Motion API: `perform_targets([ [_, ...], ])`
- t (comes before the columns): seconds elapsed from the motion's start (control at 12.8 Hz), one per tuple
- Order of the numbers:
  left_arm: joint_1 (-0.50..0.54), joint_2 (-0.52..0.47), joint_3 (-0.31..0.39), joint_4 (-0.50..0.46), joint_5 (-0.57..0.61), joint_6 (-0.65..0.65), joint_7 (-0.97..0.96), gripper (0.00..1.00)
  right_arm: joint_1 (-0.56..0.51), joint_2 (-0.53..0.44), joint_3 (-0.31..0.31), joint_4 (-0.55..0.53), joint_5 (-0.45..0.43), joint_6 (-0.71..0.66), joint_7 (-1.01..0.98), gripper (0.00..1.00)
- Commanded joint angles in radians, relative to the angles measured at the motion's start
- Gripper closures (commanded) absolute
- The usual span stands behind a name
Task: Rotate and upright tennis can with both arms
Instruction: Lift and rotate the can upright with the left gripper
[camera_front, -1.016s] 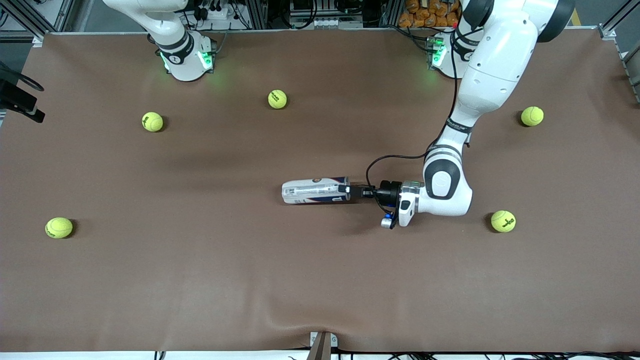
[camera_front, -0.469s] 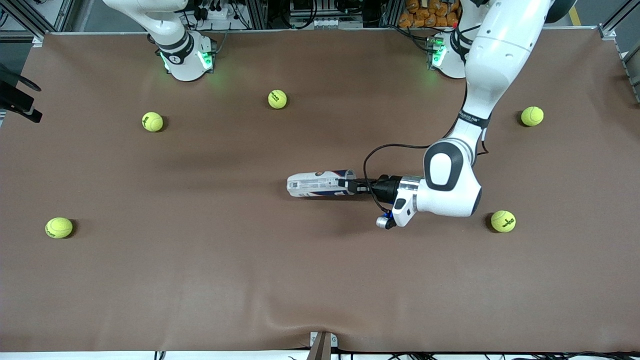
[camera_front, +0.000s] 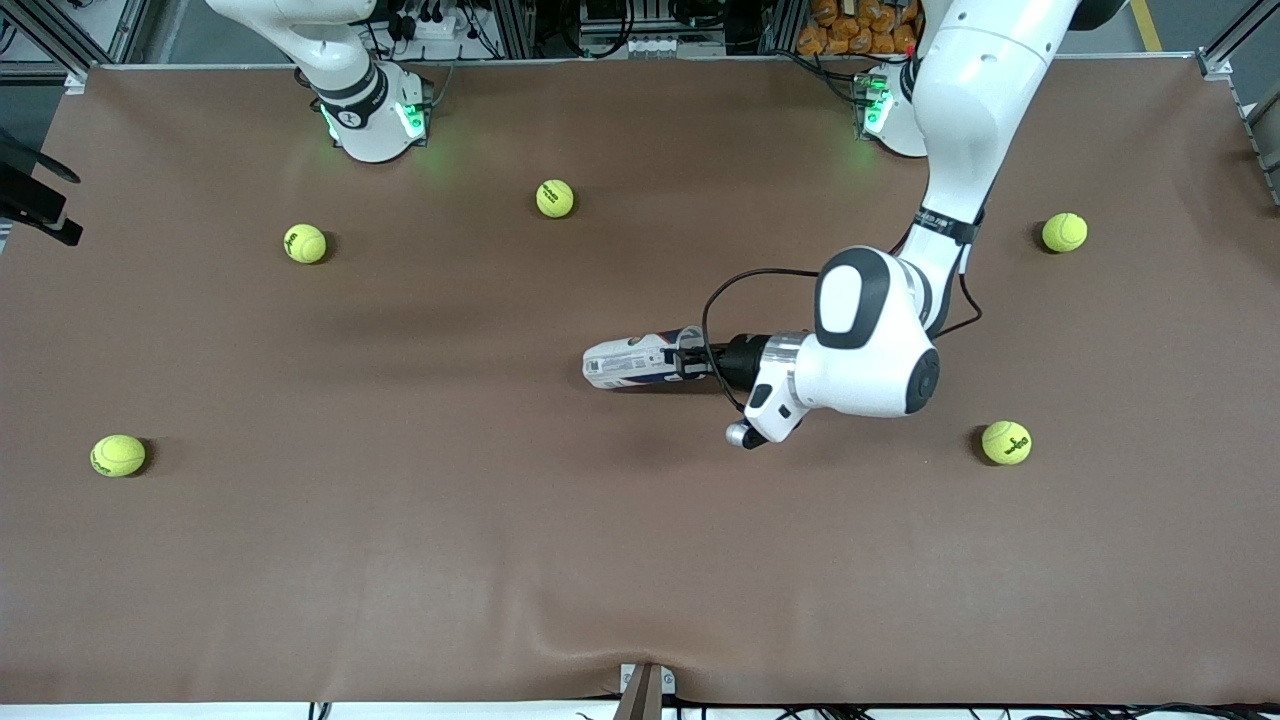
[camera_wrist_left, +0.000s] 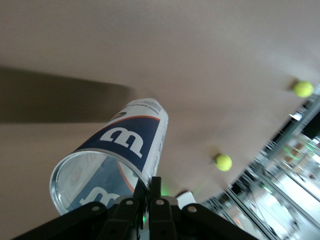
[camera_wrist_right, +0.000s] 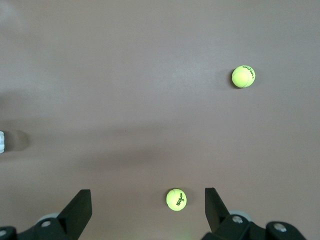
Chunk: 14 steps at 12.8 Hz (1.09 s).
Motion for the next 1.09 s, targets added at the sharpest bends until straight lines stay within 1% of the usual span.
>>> perform_targets([
  [0.0, -0.048, -0.016, 0.011, 0.047, 0.146, 0.009, -0.139, 1.00, -0.004, 0.000, 0.006, 0.003, -0.011, -0.006, -0.005, 0.00],
  [0.23, -0.097, -0.013, 0.011, 0.120, 0.363, 0.009, -0.312, 1.00, -0.004, 0.000, 0.006, 0.003, -0.011, -0.006, -0.009, 0.00],
  [0.39, -0.143, -0.013, 0.011, 0.145, 0.498, 0.006, -0.386, 1.00, -0.007, 0.000, 0.006, 0.003, -0.013, -0.004, -0.009, 0.00],
  [0.62, -0.203, -0.002, 0.017, 0.179, 0.612, 0.000, -0.483, 1.00, -0.009, 0.000, 0.006, 0.003, -0.013, -0.004, -0.003, 0.00],
  [0.78, -0.255, 0.030, 0.029, 0.211, 0.692, 0.000, -0.546, 1.00, -0.009, 0.000, 0.006, 0.003, -0.013, -0.004, -0.006, 0.00],
  [0.86, -0.286, 0.045, 0.046, 0.222, 0.720, 0.000, -0.578, 1.00, -0.006, 0.000, 0.006, 0.003, -0.013, -0.004, -0.005, 0.00],
  [1.02, -0.345, 0.058, 0.101, 0.222, 0.726, 0.000, -0.587, 1.00, -0.004, 0.000, 0.008, 0.003, -0.013, -0.002, -0.006, 0.00],
])
